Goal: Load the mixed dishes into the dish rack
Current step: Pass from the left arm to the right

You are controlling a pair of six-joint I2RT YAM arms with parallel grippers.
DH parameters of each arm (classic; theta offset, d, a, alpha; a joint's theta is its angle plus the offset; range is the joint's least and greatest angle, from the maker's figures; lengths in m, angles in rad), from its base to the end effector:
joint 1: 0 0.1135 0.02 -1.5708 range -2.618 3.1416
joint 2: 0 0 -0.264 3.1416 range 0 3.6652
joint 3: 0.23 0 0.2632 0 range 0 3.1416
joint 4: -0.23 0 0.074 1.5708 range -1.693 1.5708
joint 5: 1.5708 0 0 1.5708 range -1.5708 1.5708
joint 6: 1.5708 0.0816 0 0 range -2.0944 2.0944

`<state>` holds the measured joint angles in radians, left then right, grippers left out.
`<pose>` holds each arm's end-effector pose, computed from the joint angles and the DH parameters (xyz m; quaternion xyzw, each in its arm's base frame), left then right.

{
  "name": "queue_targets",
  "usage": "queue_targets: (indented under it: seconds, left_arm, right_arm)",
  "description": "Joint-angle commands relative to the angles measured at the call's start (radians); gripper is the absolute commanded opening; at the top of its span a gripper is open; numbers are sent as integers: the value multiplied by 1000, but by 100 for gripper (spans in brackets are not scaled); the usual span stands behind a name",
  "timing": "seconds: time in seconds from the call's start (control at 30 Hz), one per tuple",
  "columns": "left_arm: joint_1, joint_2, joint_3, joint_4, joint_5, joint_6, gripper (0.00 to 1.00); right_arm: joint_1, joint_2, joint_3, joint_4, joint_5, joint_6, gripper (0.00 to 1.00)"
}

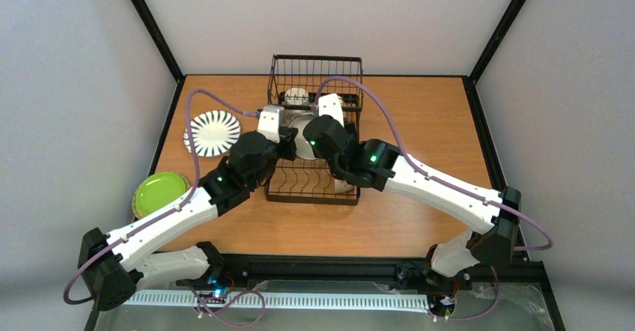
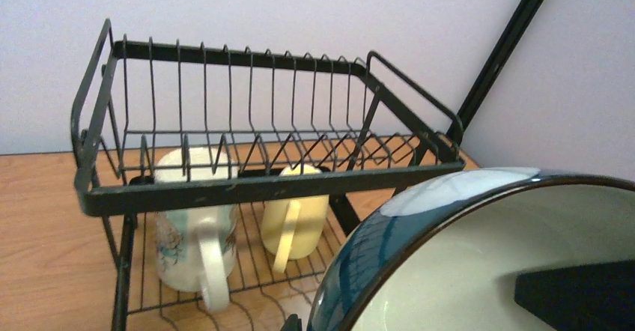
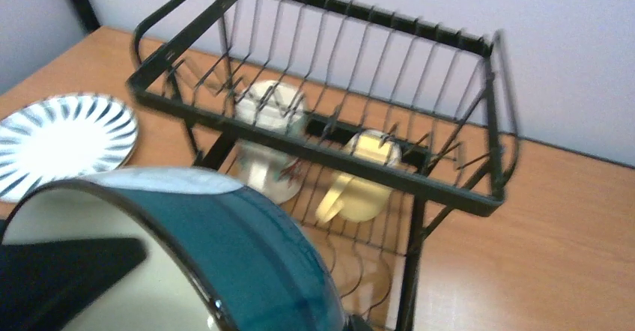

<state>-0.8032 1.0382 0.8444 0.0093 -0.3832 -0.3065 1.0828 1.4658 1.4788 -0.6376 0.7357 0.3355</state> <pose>0.2276 -0.1919 0.3230 0.0677 0.7619 -0.2059 0.6103 0.2157 0.2896 0.3607 -0.1506 0.8331 0.0339 0.5311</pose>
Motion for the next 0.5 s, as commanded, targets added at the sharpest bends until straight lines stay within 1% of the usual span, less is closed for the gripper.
queue_targets:
  seconds: [0.0, 0.03, 0.07, 0.1, 0.2, 0.27, 0.3, 0.37, 0.4, 0.47]
  left_arm:
    - [2, 24, 40, 204, -76, -86, 0]
    - [2, 33, 40, 219, -86, -102, 0]
    - [2, 42, 42, 236, -99, -118, 0]
    - [3, 52, 45, 247, -110, -138, 0]
    - [3, 93, 70, 251, -135, -195, 0]
    - [2, 113, 96, 225, -146, -233, 0]
    - [2, 118, 106, 209, -152, -249, 2]
    - [3, 120, 120, 180, -160, -274, 10]
    - [2, 117, 123, 167, -162, -281, 15]
    - [2, 106, 120, 141, -176, -297, 30]
  right_arm:
    - [-1, 35, 30, 18, 229, -60, 27]
    - [-1, 37, 30, 35, 254, -76, 15]
    - [-1, 38, 29, 57, 273, -98, 5]
    - [-3, 38, 29, 80, 283, -117, 2]
    - [-8, 39, 22, 152, 304, -172, 2]
    - [-13, 40, 17, 203, 312, -207, 2]
    - [-15, 38, 11, 232, 313, -225, 2]
    - [-21, 30, 0, 283, 310, -260, 2]
    - [-23, 27, -3, 308, 308, -277, 2]
    - [-25, 24, -9, 353, 300, -309, 2]
